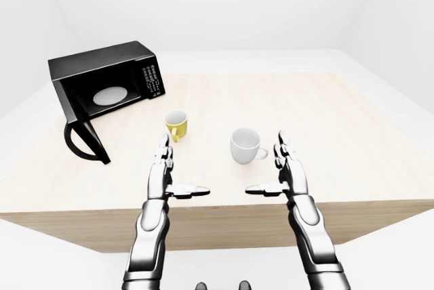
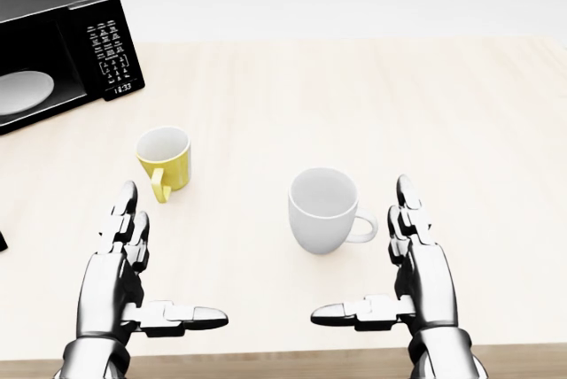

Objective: Close the microwave.

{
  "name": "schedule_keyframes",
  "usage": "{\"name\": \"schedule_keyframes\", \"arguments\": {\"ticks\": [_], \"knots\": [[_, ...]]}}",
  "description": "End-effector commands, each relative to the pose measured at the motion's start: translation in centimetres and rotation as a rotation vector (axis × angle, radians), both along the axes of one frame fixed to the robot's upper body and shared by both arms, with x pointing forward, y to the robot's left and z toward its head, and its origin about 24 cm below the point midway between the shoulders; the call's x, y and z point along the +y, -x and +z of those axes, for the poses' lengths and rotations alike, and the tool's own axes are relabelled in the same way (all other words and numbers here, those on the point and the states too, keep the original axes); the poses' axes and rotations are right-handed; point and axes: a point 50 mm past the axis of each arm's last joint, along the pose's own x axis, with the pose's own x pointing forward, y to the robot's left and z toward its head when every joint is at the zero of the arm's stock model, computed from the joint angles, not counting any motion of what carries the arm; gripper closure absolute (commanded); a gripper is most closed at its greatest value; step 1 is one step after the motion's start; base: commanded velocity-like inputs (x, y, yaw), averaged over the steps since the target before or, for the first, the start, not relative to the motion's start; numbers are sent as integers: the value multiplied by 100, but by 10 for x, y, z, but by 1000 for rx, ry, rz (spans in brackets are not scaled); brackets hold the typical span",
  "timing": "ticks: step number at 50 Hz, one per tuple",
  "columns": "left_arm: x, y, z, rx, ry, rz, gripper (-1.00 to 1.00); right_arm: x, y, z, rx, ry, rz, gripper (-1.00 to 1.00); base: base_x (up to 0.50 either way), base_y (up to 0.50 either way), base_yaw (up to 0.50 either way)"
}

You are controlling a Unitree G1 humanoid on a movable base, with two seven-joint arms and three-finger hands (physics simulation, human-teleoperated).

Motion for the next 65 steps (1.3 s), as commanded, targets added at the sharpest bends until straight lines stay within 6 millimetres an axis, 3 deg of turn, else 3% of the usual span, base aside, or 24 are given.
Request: {"name": "schedule_keyframes", "arguments": {"ticks": [1,20,22,28,33,40,47,65], "knots": [[6,0,0,0,0,-2,-100,-5,0,-3,7,-3,11,-100,0,0,0],[5,4,4,-2,1,-10,-100,-2,1,-3,17,24,15,-100,0,0,0],[6,11,11,-20,4,-14,-100,1,6,6,-4,32,27,-100,0,0,0],[13,54,60,-198,5,0,-100,7,41,61,-209,121,7,-100,0,0,0],[17,79,83,-281,5,7,-100,12,63,88,-319,153,-4,-100,0,0,0],[20,89,91,-314,12,9,-100,17,84,114,-433,169,2,-100,0,0,0],[23,97,99,-346,19,10,-100,18,86,116,-441,174,-1,-100,0,0,0],[24,97,98,-341,29,12,-100,16,80,109,-411,175,-23,-100,0,0,0]]}}
